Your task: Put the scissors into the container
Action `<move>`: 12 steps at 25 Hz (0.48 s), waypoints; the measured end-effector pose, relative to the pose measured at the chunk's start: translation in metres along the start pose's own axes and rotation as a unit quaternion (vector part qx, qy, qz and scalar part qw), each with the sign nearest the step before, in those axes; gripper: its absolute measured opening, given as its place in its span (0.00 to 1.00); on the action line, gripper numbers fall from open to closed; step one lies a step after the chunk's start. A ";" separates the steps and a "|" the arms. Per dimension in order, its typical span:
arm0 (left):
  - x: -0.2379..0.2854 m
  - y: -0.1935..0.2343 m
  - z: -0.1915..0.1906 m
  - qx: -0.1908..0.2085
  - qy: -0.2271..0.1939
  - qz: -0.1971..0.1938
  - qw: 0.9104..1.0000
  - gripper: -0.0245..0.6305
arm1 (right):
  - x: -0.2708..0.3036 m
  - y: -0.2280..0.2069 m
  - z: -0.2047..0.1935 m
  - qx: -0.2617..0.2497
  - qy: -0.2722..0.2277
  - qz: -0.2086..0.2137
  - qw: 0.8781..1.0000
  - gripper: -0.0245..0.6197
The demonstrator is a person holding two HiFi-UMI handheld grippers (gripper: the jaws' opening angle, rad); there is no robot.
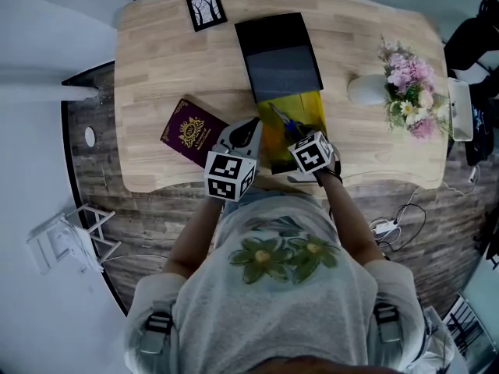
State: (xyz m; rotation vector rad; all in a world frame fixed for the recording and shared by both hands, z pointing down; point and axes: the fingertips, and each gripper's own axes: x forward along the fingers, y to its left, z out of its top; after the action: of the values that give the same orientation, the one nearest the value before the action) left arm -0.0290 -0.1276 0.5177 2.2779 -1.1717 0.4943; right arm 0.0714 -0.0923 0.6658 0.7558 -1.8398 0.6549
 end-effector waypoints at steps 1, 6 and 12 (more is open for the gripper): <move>-0.001 -0.001 0.000 0.001 0.000 0.000 1.000 0.05 | -0.003 0.000 0.001 0.003 -0.005 -0.001 1.000 0.23; -0.003 -0.004 0.003 0.006 -0.004 -0.002 1.000 0.05 | -0.016 -0.002 0.010 0.031 -0.034 -0.007 0.999 0.14; -0.007 -0.012 0.004 0.016 -0.008 -0.006 1.000 0.05 | -0.033 -0.002 0.019 0.044 -0.068 -0.014 0.997 0.06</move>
State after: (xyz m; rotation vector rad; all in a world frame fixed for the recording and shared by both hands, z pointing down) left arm -0.0226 -0.1197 0.5068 2.3193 -1.1639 0.4945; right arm 0.0718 -0.1005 0.6287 0.9011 -1.9302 0.6852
